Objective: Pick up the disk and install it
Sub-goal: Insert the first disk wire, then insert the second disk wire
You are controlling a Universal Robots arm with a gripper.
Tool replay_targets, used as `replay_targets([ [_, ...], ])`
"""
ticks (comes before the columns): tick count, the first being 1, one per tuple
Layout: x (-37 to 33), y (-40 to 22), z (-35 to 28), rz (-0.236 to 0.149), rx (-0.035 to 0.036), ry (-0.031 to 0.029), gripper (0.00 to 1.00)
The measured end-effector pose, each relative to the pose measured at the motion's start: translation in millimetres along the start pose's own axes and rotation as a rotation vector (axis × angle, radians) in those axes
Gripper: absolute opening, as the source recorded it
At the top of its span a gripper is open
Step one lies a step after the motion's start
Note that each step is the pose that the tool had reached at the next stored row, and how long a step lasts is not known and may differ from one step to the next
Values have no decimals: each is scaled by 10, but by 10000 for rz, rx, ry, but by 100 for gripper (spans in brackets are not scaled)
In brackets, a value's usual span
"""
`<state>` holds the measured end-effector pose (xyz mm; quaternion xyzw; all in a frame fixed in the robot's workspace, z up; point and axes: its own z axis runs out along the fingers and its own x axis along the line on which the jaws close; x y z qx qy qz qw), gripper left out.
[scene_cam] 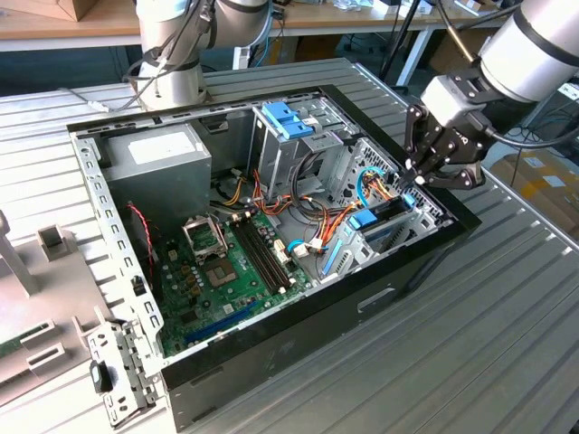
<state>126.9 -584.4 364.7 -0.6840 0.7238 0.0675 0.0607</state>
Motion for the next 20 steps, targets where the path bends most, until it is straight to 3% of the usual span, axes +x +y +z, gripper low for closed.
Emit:
replay_targets([
  [4,-9,-41,-35,2,-12,1,11],
  [18,-9,-48,-34,3,-14,-7,11],
  [20,-9,-48,-34,3,-14,-8,17],
])
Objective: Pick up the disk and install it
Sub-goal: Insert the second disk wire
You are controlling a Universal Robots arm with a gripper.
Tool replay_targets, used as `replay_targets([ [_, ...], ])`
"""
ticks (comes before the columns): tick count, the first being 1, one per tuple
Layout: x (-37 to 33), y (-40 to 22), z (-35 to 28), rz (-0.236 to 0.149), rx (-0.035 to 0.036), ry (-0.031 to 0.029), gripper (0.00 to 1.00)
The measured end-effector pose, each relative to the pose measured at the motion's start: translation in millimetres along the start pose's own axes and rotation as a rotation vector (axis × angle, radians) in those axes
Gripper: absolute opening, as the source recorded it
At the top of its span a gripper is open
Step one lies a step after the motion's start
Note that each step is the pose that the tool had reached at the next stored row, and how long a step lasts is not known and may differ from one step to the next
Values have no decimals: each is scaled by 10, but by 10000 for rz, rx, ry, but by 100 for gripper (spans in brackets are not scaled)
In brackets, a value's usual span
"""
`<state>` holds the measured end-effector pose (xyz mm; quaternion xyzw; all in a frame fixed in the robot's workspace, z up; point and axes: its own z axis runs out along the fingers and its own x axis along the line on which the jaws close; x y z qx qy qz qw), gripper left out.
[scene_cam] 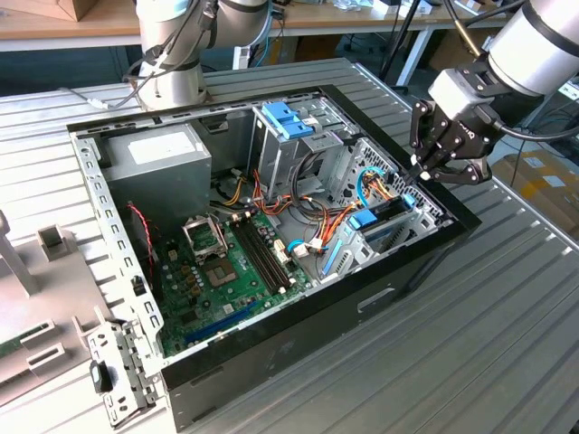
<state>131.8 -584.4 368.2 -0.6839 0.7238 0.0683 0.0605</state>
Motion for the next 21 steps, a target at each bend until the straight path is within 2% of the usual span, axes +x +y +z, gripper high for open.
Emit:
replay_targets([
  [1,0,0,0,0,-1,0,24],
  [2,0,0,0,-1,-1,0,24],
  [6,0,0,0,0,0,0,48],
  [8,-10,-1,2,-2,-1,3,48],
  [10,-52,2,9,-1,0,18,48],
  [11,-113,5,22,0,2,34,48],
  [13,-213,19,8,0,13,156,48],
  [14,-228,38,4,-2,22,186,48],
  [17,-228,121,6,-4,38,186,48],
  [21,-222,190,14,-4,38,186,48],
])
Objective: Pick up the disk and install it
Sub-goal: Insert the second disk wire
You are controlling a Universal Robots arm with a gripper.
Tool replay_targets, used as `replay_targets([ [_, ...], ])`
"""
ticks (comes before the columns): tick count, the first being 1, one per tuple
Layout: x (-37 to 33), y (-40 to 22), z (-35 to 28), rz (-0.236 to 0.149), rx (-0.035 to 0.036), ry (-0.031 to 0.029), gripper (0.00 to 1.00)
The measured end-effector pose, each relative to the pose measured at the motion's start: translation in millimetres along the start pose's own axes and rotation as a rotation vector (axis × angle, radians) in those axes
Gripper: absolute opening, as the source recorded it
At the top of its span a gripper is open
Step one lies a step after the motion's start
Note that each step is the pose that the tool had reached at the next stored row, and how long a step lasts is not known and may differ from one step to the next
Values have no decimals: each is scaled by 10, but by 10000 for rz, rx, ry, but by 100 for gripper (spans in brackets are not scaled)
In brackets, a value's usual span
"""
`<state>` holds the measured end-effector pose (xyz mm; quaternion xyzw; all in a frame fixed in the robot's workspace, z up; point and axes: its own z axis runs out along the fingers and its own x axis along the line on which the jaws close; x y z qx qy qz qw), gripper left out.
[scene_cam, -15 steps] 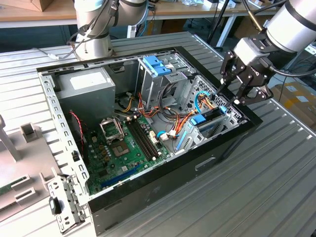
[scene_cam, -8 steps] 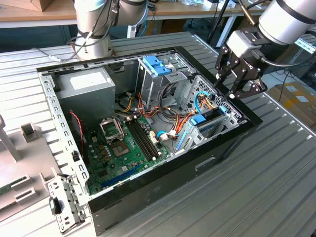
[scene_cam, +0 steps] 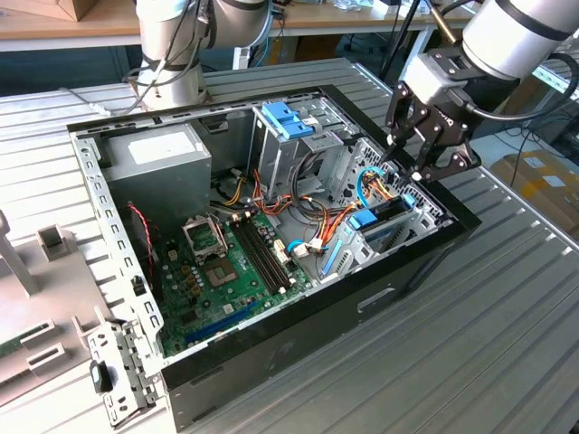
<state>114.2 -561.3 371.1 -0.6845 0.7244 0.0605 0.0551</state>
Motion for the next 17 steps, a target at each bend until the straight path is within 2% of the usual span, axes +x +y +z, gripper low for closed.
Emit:
replay_targets([
  [6,26,44,68,-3,0,1,48],
  [13,28,47,71,-3,0,2,48],
  [14,28,47,72,-3,-1,2,40],
  [15,28,47,72,-3,0,2,40],
  [16,28,47,72,-3,0,2,27],
  [17,28,47,72,-3,-1,2,27],
])
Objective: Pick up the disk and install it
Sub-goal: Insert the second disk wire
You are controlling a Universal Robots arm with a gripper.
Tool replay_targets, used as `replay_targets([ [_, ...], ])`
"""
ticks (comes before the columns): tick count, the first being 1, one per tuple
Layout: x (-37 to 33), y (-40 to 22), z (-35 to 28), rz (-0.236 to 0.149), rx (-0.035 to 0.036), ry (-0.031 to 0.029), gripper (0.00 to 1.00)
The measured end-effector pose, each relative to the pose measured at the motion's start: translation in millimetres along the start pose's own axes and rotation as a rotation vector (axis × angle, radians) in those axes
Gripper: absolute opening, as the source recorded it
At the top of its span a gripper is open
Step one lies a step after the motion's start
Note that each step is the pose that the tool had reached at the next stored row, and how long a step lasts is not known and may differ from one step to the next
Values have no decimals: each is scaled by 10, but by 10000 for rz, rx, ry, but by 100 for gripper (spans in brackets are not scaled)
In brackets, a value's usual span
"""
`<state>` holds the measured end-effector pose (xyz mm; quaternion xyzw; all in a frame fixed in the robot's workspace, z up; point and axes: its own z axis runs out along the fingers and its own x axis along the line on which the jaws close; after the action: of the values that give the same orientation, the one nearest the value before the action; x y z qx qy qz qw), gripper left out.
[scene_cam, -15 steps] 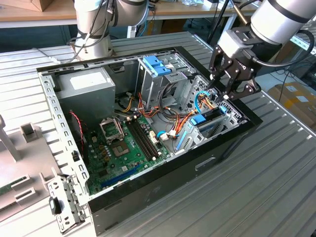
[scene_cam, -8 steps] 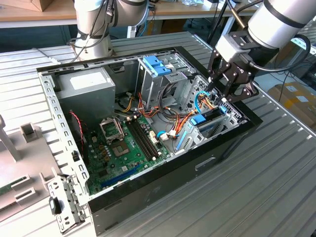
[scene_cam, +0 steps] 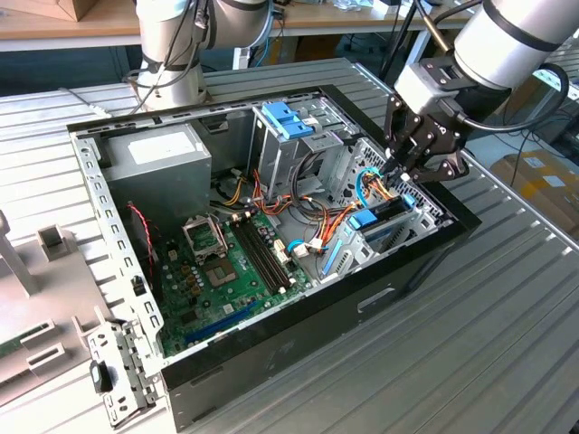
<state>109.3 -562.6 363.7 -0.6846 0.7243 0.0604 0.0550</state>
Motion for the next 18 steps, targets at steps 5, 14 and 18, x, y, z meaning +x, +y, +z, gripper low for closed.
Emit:
replay_targets([
  [5,0,0,1,-1,0,-1,16],
  [14,27,5,-3,-6,0,6,16],
  [18,76,39,-10,-13,-2,6,16],
])
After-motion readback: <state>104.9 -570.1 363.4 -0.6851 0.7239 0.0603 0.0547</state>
